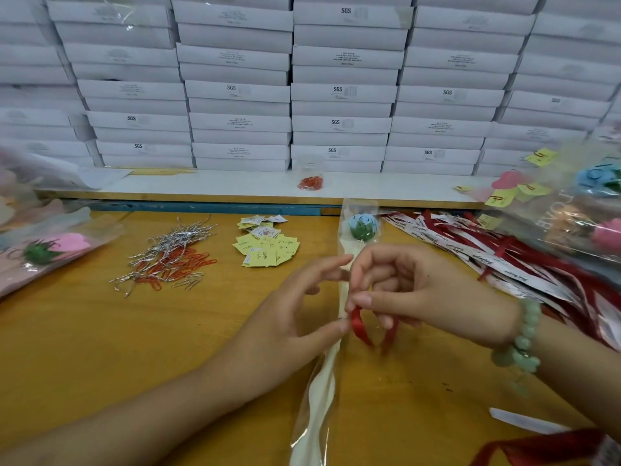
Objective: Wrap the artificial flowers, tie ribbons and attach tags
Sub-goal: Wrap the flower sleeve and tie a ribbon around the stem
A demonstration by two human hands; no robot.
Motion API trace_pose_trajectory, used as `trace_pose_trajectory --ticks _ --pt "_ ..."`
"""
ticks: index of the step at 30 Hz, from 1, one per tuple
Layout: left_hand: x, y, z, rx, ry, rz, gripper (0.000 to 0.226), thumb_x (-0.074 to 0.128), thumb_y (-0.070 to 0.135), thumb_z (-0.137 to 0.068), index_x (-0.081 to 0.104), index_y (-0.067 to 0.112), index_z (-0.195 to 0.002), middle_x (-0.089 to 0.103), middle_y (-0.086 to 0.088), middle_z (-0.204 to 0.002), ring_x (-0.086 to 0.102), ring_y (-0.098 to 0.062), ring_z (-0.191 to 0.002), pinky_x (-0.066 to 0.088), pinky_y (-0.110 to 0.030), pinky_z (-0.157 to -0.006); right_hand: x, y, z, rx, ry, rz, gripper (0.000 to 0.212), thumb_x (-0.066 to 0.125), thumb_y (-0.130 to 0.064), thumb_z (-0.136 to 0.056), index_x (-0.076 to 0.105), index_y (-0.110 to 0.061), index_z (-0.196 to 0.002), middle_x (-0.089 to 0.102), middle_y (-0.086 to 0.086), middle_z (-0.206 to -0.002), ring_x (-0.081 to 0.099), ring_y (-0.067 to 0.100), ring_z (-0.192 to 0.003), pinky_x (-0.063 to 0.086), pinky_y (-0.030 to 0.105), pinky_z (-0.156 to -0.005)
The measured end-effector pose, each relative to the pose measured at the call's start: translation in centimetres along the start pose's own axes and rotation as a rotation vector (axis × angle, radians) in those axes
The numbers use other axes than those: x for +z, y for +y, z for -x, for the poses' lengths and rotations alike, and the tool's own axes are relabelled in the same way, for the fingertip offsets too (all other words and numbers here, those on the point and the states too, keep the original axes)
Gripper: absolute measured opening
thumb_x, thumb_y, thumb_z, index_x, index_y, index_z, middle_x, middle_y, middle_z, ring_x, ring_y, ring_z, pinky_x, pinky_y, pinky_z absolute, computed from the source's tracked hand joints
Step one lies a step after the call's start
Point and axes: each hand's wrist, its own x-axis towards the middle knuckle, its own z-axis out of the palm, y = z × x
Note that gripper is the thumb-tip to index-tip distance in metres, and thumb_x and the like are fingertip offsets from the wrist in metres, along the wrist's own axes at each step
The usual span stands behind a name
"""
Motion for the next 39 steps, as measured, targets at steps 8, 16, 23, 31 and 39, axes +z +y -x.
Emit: trace_pose_trajectory --ticks 8,16,23,31,39 --pt "0.0 -0.4 -0.2 -0.074 -0.083 0.21 0.044 0.073 0.039 -0.079 0.06 0.032 -0.121 0.067 0.012 -0.117 0.055 -0.011 -0.123 0.038 -0.03 -0.108 -0.3 0.7 0.0 -0.048 0.056 -0.211 0.016 0.062 -0.012 -0.087 0.059 -0.005 -0.101 0.071 0.015 -0.097 0.067 0.025 -0.082 0.031 0.014 -0.036" --pt "-0.3 -0.1 -0.3 -0.076 0.05 0.32 0.013 0.056 0.023 -0.095 0.06 0.014 -0.087 0.065 -0.007 -0.068 0.061 -0.007 -0.063 0.049 -0.021 -0.067 -0.1 1.7 -0.2 -0.041 0.133 0.111 0.023 0.068 -0.027 -0.08 0.068 -0.01 -0.094 0.065 -0.008 -0.077 0.048 0.005 -0.051 0.036 0.013 -0.048" --pt "-0.3 -0.8 -0.6 -0.145 0.191 0.257 0.014 0.062 0.007 -0.092 0.062 0.021 -0.09 0.053 0.0 -0.06 0.056 -0.014 -0.057 0.047 -0.021 -0.058 -1.6 2.1 0.0 0.152 0.39 0.438 0.037 0.053 -0.021 -0.09 0.051 -0.014 -0.054 0.039 -0.005 -0.05 0.034 0.01 -0.047 0.032 0.029 -0.052" --pt "-0.3 -0.6 -0.5 -0.186 0.207 0.209 0.012 0.061 0.013 -0.093 0.067 0.021 -0.086 0.057 0.01 -0.06 0.05 0.001 -0.048 0.038 -0.011 -0.048 -1.0 2.1 0.4 0.021 0.277 1.241 0.047 0.043 -0.028 -0.088 0.044 -0.031 -0.134 0.051 -0.008 -0.132 0.044 0.01 -0.122 0.034 0.025 -0.102" --pt "-0.2 0.3 -0.3 -0.157 0.106 0.187 0.011 0.062 0.032 -0.084 0.068 0.023 -0.087 0.063 0.006 -0.064 0.053 -0.002 -0.049 0.042 -0.015 -0.048 1.6 1.7 0.0 -0.17 0.145 0.886 0.028 0.043 -0.051 -0.089 0.063 -0.036 -0.101 0.061 -0.019 -0.087 0.056 -0.001 -0.083 0.05 0.019 -0.074"
